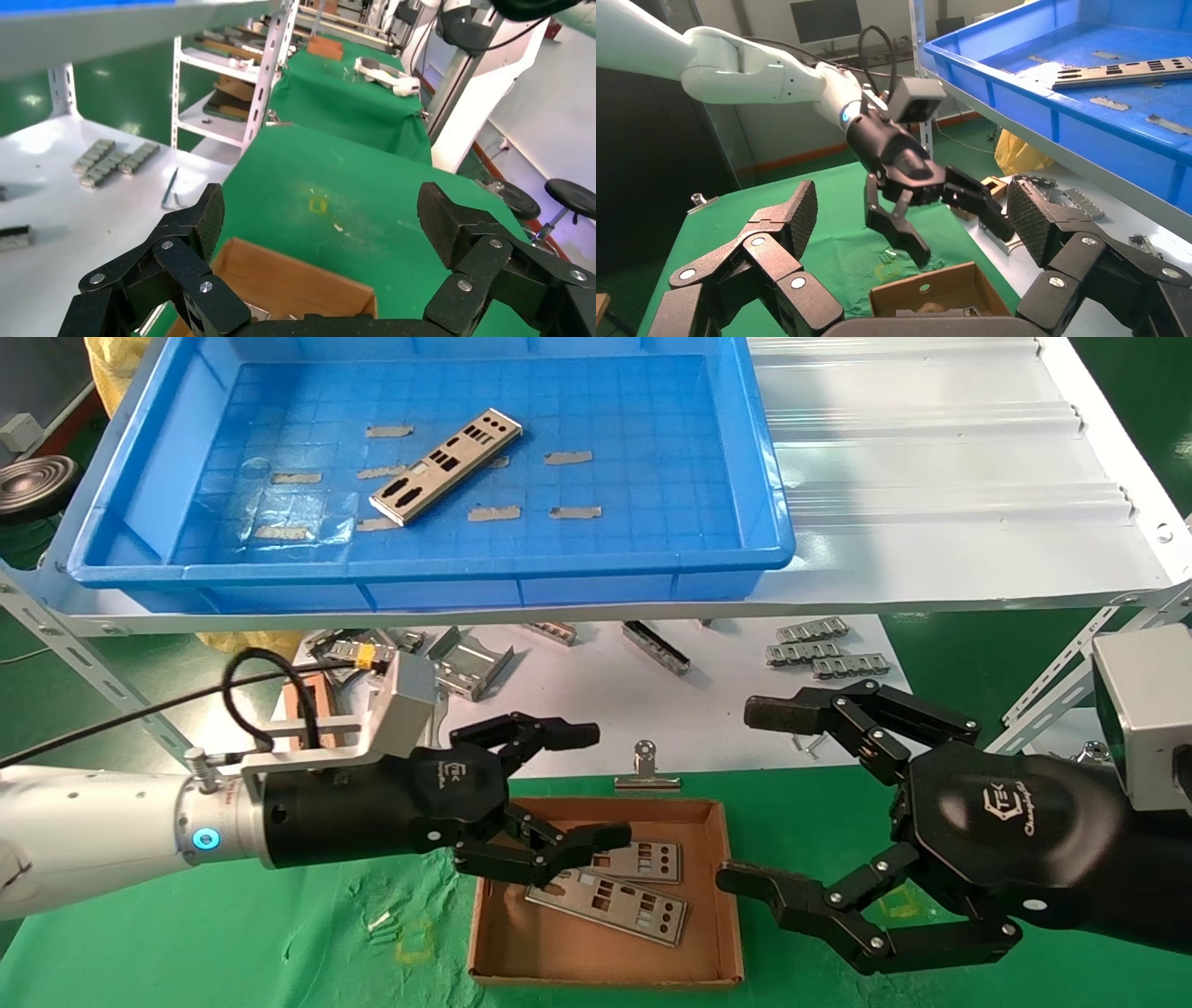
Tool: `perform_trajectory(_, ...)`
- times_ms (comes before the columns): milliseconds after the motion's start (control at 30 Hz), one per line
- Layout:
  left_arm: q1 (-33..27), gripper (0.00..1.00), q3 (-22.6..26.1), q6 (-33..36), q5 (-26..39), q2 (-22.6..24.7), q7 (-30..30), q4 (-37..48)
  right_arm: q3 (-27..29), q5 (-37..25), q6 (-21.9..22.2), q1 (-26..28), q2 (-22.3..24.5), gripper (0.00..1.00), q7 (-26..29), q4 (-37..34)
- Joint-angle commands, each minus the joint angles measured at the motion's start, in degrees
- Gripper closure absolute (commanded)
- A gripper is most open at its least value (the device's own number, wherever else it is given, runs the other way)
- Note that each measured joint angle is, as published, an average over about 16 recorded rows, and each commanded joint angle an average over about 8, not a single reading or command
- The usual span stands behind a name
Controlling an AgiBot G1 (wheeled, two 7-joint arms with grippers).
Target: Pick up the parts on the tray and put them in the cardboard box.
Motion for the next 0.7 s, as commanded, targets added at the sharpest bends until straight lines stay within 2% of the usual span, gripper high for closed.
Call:
perform_trajectory(33, 0.76, 0.00, -0.83, -0.20, -0.28, -1.10, -0.76, -2.03, 0.00, 0.00, 0.00, 0.00, 0.00, 0.00, 0.00, 0.00)
perform_trajectory(700, 8.45, 0.00, -9.15, -2.26, -3.11, -12.21, -8.39, -22.48, 0.00, 0.00, 0.00, 0.00, 0.00, 0.00, 0.00, 0.00)
